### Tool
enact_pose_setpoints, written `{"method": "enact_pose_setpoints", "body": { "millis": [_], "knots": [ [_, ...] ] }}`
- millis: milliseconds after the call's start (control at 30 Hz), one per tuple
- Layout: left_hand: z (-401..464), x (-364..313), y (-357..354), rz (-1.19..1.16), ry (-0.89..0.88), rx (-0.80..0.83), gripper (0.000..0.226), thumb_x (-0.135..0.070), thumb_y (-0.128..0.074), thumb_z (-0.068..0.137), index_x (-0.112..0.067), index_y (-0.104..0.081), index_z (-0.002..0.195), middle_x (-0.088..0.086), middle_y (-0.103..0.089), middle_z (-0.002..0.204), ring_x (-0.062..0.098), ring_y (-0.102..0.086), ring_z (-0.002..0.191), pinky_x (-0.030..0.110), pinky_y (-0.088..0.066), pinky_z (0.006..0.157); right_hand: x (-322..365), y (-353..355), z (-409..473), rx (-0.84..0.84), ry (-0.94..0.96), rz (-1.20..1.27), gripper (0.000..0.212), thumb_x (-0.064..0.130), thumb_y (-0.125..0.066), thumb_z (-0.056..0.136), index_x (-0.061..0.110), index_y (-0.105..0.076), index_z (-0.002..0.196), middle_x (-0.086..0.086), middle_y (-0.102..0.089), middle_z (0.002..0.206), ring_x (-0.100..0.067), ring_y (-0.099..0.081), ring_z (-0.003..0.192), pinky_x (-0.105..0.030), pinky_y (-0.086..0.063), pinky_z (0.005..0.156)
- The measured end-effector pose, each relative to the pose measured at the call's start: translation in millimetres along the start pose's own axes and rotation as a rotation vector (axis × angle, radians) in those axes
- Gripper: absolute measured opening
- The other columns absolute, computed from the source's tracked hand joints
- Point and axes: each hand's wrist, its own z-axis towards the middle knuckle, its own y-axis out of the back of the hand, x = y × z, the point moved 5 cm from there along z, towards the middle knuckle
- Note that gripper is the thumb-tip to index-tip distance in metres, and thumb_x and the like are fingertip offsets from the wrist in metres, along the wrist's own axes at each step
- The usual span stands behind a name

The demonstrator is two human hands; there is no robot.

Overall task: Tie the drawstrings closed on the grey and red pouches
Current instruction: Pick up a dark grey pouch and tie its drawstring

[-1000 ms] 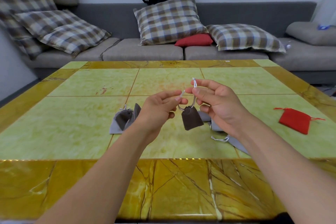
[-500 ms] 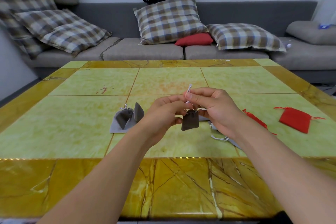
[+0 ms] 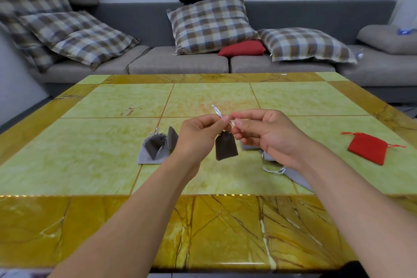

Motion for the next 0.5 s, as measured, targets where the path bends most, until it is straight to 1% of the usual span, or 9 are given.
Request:
{"method": "enact_pose_setpoints", "body": {
  "millis": [100,167,200,233,267,300,367,433,500],
  "knots": [
    [0.7,1.2,-0.3,-0.05,0.008,0.036,0.02,-0.027,-0.067,0.092,-0.012,-0.076,0.082,0.003,-0.069,0.08,0.014,-0.059,0.083,0.029,-0.047,0.087,-1.2,-5.2,-2.7,0.069,-0.079,0.011,0.028,0.007,-0.071,0.086,0.009,-0.07,0.114,-0.014,-0.074,0.086,-0.016,-0.069,0.071,-0.021,-0.056,0.061],
    [0.7,1.5,-1.6,-0.072,0.006,0.076,0.021,-0.024,-0.069,0.091,-0.005,-0.075,0.085,0.013,-0.073,0.086,0.016,-0.066,0.089,0.033,-0.05,0.096,-2.4,-7.9,-3.8,0.086,-0.098,-0.041,0.027,0.009,-0.072,0.085,0.006,-0.07,0.112,-0.015,-0.074,0.086,-0.017,-0.071,0.069,-0.021,-0.056,0.057],
    [0.7,1.2,-2.0,-0.079,0.002,0.092,0.022,-0.022,-0.07,0.09,-0.001,-0.074,0.085,0.018,-0.073,0.091,0.015,-0.069,0.094,0.032,-0.051,0.098,-2.2,-7.8,-4.2,0.074,-0.088,-0.097,0.024,0.01,-0.074,0.084,0.004,-0.072,0.108,-0.015,-0.074,0.084,-0.017,-0.071,0.067,-0.02,-0.054,0.054],
    [0.6,0.8,-2.0,-0.088,-0.003,0.102,0.022,-0.02,-0.07,0.089,0.002,-0.073,0.086,0.02,-0.073,0.094,0.014,-0.07,0.096,0.032,-0.052,0.096,-1.4,-6.9,-3.9,0.052,-0.069,-0.158,0.02,0.011,-0.075,0.083,0.002,-0.073,0.102,-0.014,-0.074,0.081,-0.017,-0.07,0.064,-0.02,-0.052,0.05],
    [0.0,-0.1,-1.8,-0.096,-0.01,0.106,0.02,-0.016,-0.071,0.089,0.004,-0.073,0.086,0.017,-0.074,0.096,0.013,-0.071,0.095,0.03,-0.053,0.093,-0.4,-5.3,-3.6,0.025,-0.043,-0.217,0.017,0.012,-0.077,0.082,0.001,-0.074,0.094,-0.014,-0.074,0.076,-0.017,-0.068,0.059,-0.02,-0.049,0.047],
    [0.0,-0.8,-1.2,-0.091,-0.022,0.1,0.017,-0.013,-0.071,0.088,0.004,-0.074,0.086,0.011,-0.075,0.096,0.012,-0.071,0.09,0.027,-0.054,0.087,1.1,-3.4,-3.2,-0.001,-0.014,-0.277,0.014,0.013,-0.078,0.081,0.001,-0.074,0.087,-0.013,-0.073,0.07,-0.016,-0.065,0.054,-0.02,-0.047,0.045],
    [-0.1,-3.2,0.6,-0.034,-0.065,0.077,0.008,-0.007,-0.073,0.086,0.0,-0.076,0.086,0.002,-0.076,0.094,0.009,-0.071,0.081,0.02,-0.053,0.077,3.2,-0.1,-1.3,-0.047,0.052,-0.408,0.018,0.016,-0.082,0.078,0.0,-0.074,0.076,-0.01,-0.068,0.059,-0.013,-0.058,0.046,-0.02,-0.043,0.042],
    [-1.5,-6.4,1.3,0.035,-0.125,0.051,0.004,-0.004,-0.074,0.084,-0.005,-0.077,0.087,0.0,-0.077,0.089,0.008,-0.072,0.079,0.015,-0.052,0.073,5.9,0.0,-0.1,-0.069,0.133,-0.517,0.019,0.018,-0.084,0.076,0.003,-0.074,0.07,-0.009,-0.067,0.057,-0.011,-0.055,0.047,-0.022,-0.045,0.047],
    [-2.0,-8.6,1.0,0.092,-0.183,0.026,0.007,-0.004,-0.076,0.083,-0.007,-0.077,0.09,0.001,-0.078,0.086,0.01,-0.073,0.079,0.015,-0.053,0.072,7.8,-1.3,0.6,-0.072,0.209,-0.603,0.018,0.02,-0.083,0.076,0.008,-0.075,0.067,-0.008,-0.07,0.065,-0.014,-0.057,0.055,-0.027,-0.047,0.057]
  ]
}}
